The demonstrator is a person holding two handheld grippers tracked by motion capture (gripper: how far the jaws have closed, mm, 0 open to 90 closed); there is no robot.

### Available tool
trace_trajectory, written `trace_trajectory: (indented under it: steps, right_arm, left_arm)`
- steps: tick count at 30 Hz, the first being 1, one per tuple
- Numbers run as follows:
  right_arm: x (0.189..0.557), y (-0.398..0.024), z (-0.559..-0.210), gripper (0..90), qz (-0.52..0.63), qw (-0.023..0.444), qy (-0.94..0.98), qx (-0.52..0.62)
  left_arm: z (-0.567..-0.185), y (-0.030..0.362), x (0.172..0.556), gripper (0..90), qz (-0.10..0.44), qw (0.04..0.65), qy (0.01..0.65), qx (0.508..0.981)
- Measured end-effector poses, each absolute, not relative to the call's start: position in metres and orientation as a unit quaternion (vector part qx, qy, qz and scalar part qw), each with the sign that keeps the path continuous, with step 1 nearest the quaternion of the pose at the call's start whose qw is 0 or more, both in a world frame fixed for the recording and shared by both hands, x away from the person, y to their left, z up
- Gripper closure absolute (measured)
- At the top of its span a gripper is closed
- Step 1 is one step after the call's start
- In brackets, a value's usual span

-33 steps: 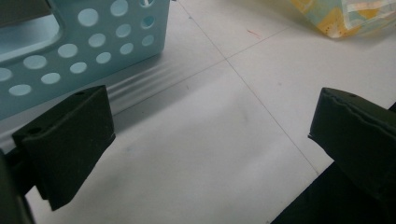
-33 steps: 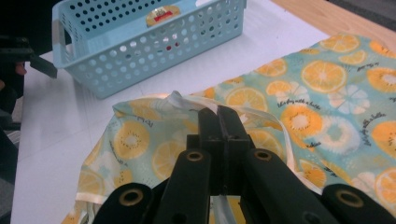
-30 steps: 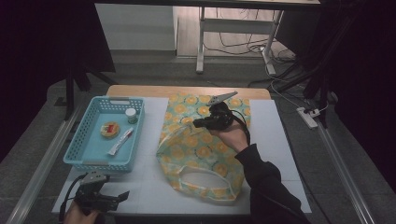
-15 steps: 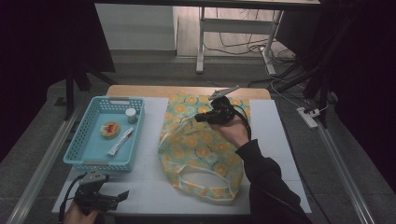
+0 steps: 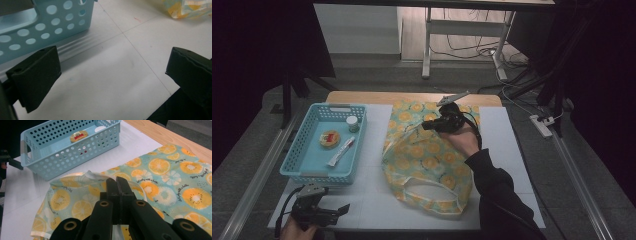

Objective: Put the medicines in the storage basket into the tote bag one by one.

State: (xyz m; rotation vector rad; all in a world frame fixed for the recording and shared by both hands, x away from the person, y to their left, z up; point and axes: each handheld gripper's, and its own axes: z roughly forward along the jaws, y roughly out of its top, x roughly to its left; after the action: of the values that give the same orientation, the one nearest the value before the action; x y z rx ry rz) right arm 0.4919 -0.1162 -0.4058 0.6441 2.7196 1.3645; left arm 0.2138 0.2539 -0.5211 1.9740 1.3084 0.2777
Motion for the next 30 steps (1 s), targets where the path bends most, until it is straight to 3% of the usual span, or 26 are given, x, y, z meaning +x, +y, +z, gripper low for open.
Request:
trace_trajectory:
  steps: [30]
  right_arm:
    - [0.491,-0.118,-0.409,90.0,0.447,0.009,0.873,0.195]
  left_arm:
    - [-0.512,0.271,0.214,0.0,0.094,0.401,0.511,0.754]
